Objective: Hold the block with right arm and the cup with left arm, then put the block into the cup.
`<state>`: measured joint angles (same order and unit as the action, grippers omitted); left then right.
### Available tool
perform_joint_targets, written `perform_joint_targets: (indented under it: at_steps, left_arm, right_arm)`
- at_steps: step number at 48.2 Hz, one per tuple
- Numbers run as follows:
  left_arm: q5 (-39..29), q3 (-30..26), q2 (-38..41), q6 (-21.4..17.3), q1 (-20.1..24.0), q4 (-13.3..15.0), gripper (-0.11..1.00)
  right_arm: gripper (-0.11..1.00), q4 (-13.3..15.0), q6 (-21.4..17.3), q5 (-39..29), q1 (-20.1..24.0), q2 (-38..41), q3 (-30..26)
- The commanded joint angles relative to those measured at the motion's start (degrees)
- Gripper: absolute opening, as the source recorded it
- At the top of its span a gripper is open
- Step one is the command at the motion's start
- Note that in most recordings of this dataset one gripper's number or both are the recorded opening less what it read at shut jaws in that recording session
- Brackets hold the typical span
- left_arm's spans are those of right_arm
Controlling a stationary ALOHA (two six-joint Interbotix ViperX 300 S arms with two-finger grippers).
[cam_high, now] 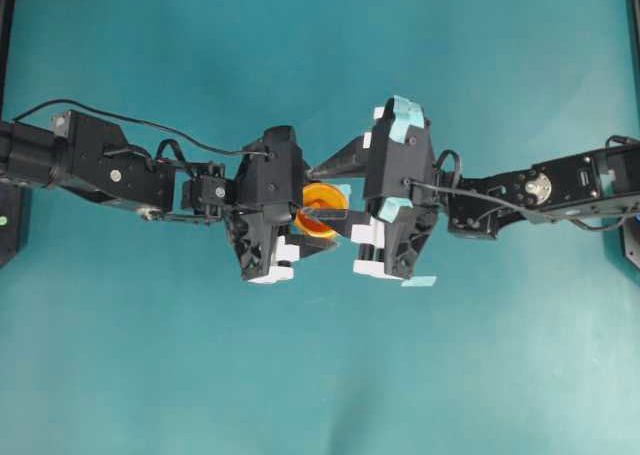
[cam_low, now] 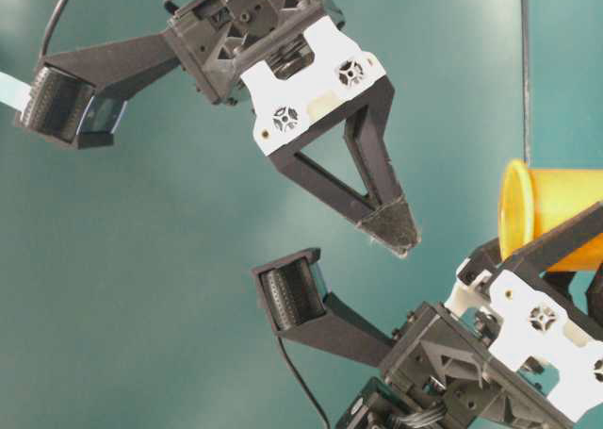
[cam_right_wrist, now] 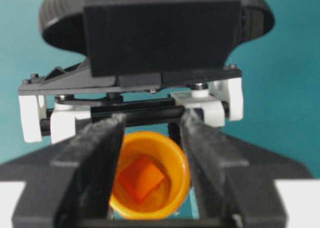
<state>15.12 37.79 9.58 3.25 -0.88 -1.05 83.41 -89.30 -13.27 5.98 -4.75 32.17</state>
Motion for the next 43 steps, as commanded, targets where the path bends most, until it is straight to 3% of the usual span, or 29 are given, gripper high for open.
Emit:
perform_joint_targets:
  at_steps: [1, 43]
  left_arm:
    - [0.7, -1.1, -1.0, 0.0, 0.1, -0.2, 0.62]
    - [1.8, -0.9, -1.0, -0.1, 0.1, -0.2, 0.62]
  right_arm:
    - [0.53, 0.1, -0.1, -0.2, -0.2, -0.9, -1.5]
    - [0.53, 0.0, -0.1, -0.2, -0.2, -0.9, -1.5]
